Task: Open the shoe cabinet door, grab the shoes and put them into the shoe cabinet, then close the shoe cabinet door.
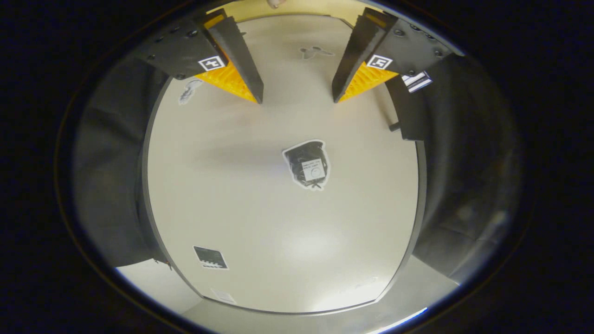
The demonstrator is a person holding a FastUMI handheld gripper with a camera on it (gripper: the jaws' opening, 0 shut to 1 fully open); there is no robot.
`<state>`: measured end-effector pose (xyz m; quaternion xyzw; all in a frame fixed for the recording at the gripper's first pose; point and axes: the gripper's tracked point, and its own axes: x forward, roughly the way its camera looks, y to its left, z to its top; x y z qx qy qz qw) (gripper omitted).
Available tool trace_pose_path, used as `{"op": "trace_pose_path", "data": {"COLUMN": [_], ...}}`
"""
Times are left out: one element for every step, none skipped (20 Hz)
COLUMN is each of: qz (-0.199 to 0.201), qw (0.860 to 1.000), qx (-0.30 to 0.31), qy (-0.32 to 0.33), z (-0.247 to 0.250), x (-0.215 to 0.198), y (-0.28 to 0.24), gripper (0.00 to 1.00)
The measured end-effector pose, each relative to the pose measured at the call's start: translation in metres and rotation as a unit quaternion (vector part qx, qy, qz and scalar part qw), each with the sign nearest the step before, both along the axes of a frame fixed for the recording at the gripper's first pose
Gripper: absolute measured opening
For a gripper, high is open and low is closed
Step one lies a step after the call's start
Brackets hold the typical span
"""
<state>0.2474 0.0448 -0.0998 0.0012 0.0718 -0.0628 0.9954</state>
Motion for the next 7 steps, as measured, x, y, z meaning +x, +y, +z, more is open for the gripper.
{"op": "trace_pose_path", "data": {"qz": [0.0,-0.001,-0.001,-0.002,-0.002,-0.001,0.0], "qw": [1.0,1.0,1.0,1.0,1.0,1.0,1.0], "qx": [-0.001,-0.003,-0.005,-0.006,-0.005,-0.004,-0.002], "qy": [-0.003,-0.005,-0.007,-0.007,-0.008,-0.011,-0.013], "z": [0.002,0.005,0.008,0.009,0.012,0.015,0.019], "x": [-0.005,-0.011,-0.017,-0.022,-0.03,-0.038,-0.046], "y": [-0.001,-0.003,-0.005,-0.008,-0.01,-0.013,-0.017], "gripper": [0.95,0.95,0.95,0.95,0.95,0.95,0.95]}}
